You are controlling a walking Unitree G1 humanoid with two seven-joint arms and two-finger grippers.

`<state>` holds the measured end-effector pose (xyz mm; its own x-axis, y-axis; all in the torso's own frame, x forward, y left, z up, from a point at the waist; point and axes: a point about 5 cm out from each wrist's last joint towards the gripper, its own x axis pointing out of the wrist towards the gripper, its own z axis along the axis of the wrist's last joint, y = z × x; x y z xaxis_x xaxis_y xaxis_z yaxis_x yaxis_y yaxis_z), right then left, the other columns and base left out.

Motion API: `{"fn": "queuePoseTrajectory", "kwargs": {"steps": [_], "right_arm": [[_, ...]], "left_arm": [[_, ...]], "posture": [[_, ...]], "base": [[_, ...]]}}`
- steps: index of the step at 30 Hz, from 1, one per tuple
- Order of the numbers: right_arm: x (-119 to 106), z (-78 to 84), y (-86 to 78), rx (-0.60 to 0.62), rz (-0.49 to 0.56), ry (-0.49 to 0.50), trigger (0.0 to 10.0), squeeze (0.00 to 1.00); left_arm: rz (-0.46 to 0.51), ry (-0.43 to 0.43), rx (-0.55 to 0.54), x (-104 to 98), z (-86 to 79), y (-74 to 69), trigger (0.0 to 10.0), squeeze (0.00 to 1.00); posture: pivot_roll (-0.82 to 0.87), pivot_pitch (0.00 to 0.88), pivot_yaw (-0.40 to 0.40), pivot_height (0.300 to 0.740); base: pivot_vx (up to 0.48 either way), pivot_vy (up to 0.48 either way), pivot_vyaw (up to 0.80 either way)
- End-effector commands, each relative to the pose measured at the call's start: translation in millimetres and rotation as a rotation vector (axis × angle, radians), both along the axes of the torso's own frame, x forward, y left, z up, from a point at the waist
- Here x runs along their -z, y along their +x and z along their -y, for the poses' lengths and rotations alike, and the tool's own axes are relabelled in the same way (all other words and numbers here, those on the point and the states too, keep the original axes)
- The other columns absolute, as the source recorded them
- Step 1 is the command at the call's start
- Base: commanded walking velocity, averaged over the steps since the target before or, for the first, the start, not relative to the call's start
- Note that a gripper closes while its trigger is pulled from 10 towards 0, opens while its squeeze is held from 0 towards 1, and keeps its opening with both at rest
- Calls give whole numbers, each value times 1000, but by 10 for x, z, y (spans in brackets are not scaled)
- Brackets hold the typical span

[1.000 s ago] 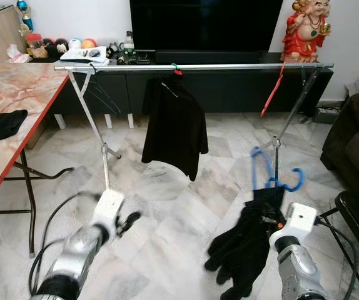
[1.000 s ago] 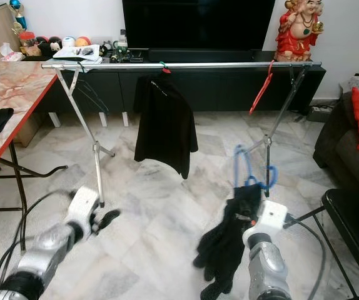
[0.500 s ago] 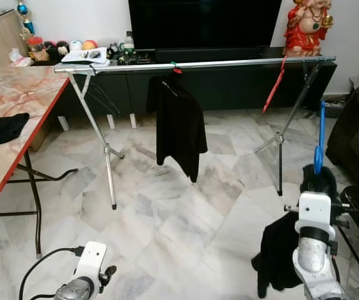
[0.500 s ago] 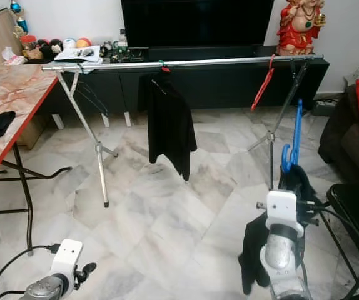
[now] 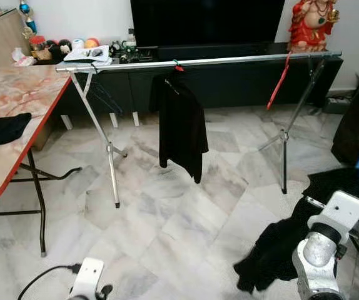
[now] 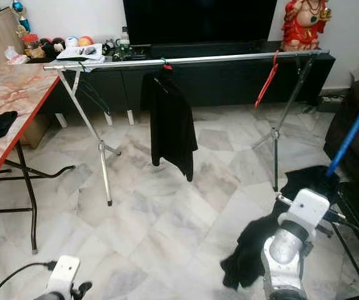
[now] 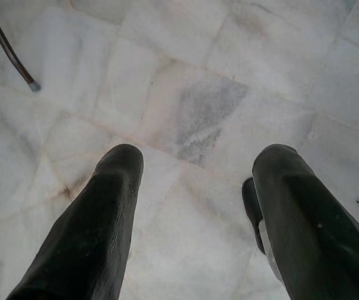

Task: Hang hanger

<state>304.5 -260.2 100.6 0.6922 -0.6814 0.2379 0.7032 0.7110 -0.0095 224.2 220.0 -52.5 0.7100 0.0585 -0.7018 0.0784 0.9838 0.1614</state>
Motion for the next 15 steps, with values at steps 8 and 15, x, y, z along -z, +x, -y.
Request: {"fn": "queuePoseTrajectory", "kwargs": {"steps": [8,15], "right_arm": [[-332,143,100,22,88,-98,10000,0],[-243,-16,229,-185,-2,-81,10000,0]], "left_arm": [[89,26,-14,-121,-34,148,10000,0],[125,16,7,-173,17,227,10000,0]], "posture": [[100,42,49,740],[92,38,47,740]], "base": [[0,0,0],[0,0,0]]}}
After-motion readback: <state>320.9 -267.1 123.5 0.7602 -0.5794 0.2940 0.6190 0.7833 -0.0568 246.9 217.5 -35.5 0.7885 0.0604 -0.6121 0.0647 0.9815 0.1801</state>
